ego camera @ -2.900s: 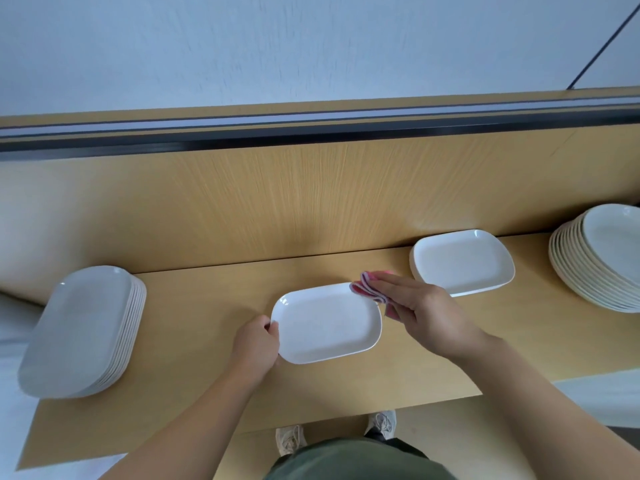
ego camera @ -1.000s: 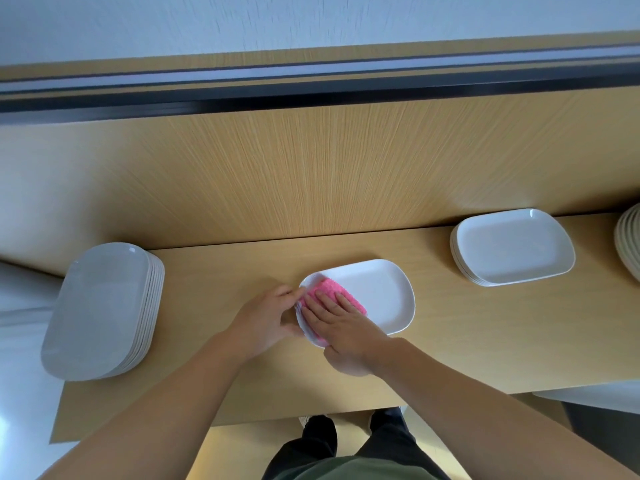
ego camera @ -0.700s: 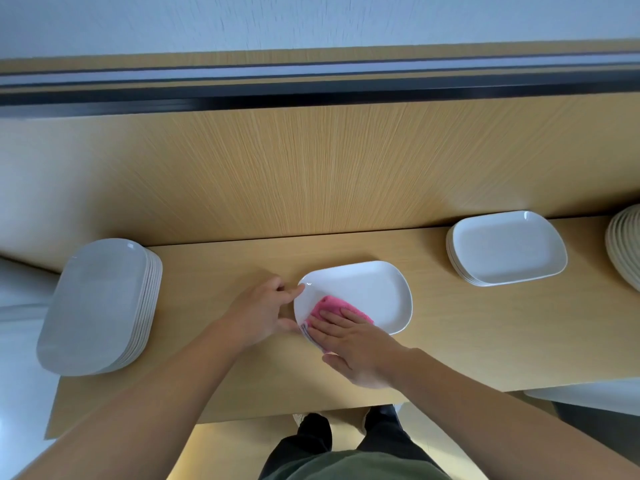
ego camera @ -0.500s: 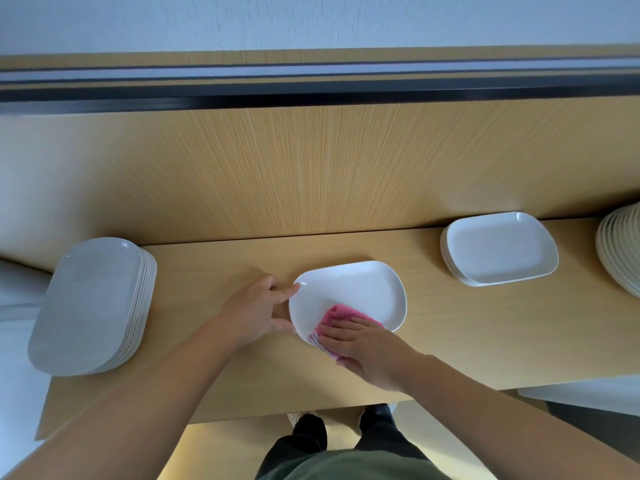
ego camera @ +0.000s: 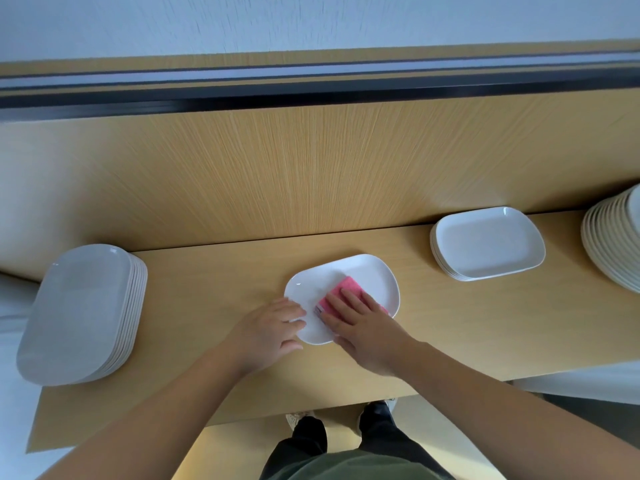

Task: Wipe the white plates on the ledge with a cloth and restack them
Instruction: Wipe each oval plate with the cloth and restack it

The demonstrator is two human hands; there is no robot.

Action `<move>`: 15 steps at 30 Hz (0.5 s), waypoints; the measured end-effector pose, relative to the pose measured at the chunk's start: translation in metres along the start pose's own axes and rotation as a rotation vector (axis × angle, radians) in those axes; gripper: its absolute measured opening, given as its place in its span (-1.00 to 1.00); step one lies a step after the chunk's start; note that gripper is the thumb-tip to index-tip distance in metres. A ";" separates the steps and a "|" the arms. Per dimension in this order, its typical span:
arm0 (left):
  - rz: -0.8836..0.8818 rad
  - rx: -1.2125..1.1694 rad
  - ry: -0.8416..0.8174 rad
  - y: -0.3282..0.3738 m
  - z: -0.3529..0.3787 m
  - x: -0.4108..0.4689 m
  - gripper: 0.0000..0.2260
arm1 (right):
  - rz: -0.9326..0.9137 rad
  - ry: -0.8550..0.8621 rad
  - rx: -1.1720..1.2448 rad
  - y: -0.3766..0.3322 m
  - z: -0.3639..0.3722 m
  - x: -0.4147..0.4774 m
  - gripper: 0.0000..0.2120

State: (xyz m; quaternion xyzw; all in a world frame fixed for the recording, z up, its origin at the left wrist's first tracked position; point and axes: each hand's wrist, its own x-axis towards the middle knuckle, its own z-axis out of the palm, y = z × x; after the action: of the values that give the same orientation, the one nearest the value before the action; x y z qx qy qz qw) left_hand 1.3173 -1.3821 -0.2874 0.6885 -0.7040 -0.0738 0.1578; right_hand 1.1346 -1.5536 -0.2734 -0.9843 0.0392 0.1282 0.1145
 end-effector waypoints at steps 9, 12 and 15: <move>-0.103 -0.124 0.077 0.011 0.024 -0.004 -0.57 | -0.001 -0.157 -0.051 0.013 -0.001 0.004 -0.39; -0.090 -0.142 0.125 0.010 0.026 -0.001 -0.54 | 0.008 -0.207 -0.071 0.032 -0.006 0.006 -0.45; -0.086 -0.156 0.159 0.010 0.028 -0.002 -0.50 | 0.075 -0.222 -0.087 0.045 -0.011 0.008 -0.43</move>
State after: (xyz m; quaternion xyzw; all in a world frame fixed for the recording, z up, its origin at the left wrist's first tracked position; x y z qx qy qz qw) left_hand 1.2984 -1.3827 -0.3109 0.7075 -0.6511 -0.0799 0.2629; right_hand 1.1407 -1.6000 -0.2749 -0.9659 0.0577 0.2422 0.0704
